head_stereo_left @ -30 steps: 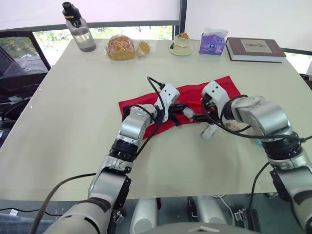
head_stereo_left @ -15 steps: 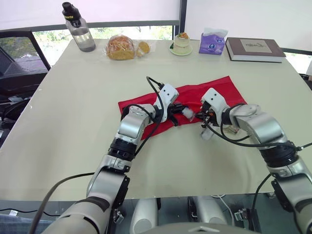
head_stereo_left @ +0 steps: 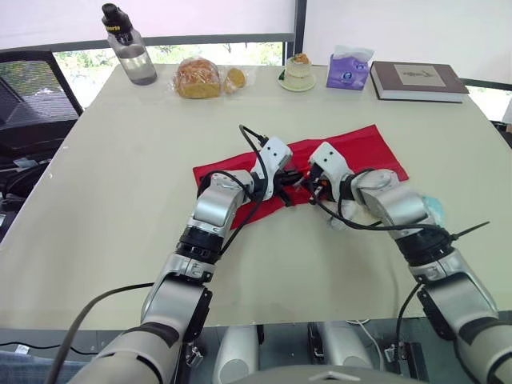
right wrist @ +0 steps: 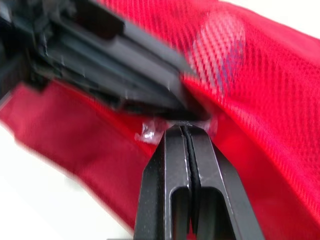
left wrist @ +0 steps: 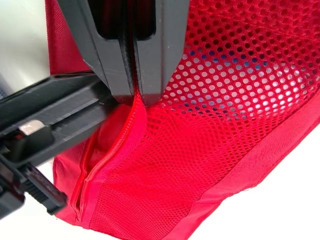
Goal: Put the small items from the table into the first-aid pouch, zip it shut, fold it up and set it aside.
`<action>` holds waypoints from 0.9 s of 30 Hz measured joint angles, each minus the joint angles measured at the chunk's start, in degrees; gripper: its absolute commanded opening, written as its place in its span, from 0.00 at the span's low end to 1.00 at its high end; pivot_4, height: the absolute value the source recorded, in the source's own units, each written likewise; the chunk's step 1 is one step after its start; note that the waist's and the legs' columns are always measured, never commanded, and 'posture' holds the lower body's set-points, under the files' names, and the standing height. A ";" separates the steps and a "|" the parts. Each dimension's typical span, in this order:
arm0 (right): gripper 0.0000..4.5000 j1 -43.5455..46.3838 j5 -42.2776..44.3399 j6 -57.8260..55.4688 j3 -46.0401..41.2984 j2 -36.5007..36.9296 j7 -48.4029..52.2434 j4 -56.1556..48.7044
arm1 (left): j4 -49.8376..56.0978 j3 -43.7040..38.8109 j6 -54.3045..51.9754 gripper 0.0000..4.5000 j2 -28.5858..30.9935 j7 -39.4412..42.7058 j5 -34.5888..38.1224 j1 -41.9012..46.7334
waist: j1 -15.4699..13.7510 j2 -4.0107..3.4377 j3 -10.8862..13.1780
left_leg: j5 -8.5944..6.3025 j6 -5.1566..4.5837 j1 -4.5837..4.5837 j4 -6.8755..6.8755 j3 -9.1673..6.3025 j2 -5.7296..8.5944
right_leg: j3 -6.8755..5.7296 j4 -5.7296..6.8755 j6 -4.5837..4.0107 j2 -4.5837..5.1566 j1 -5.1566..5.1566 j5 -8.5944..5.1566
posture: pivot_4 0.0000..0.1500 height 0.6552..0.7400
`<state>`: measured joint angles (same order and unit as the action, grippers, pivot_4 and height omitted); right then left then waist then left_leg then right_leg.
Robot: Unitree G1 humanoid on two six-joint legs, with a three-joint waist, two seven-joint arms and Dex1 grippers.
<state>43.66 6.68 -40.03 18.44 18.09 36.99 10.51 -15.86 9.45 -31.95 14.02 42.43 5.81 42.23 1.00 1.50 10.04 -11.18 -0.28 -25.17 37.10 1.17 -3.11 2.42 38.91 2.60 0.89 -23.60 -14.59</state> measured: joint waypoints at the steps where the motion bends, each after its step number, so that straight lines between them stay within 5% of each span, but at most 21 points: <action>1: 0.00 0.00 -0.12 0.53 -0.27 -0.44 -0.12 0.68 | 0.00 -0.01 0.00 0.00 0.08 -0.08 0.00 0.00 | 0.01 0.00 0.00 | 0.00 0.00 0.00 0.00 0.00 0.00 | 0.00 0.00 0.00 0.00 0.00 0.00 | 1.00 1.00; 12: 0.00 -2.08 -1.16 4.22 -1.79 -2.17 -2.05 1.45 | -0.09 0.22 0.61 0.00 0.20 -0.23 -0.04 -0.02 | -0.05 0.00 0.00 | 0.00 0.00 -0.01 -0.02 0.00 0.00 | 0.00 -0.01 0.00 0.00 0.00 0.00 | 1.00 1.00; 26: 0.00 -20.57 11.56 7.39 -18.32 9.01 5.04 -25.65 | -4.49 1.69 10.05 0.00 1.94 -0.27 -2.26 0.27 | -0.22 0.00 0.00 | 0.00 0.00 0.02 -0.04 -0.02 -0.01 | 0.00 -0.02 0.00 -0.02 0.02 0.00 | 1.00 1.00; 27: 0.12 -24.68 14.46 7.21 -22.03 10.75 6.17 -29.02 | -4.84 1.79 10.80 0.00 2.01 -0.20 -2.28 0.24 | -0.52 0.00 0.00 | 0.00 0.00 0.00 -0.04 -0.01 0.02 | -0.01 -0.05 0.01 0.02 0.03 -0.01 | 1.00 1.00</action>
<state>18.98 21.14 -32.82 -3.59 28.84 43.17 -18.51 -20.70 11.24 -21.16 16.03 42.23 3.53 42.47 0.48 1.49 10.04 -11.18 -0.28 -25.17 37.06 1.16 -3.09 2.42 38.85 2.61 0.91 -23.57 -14.60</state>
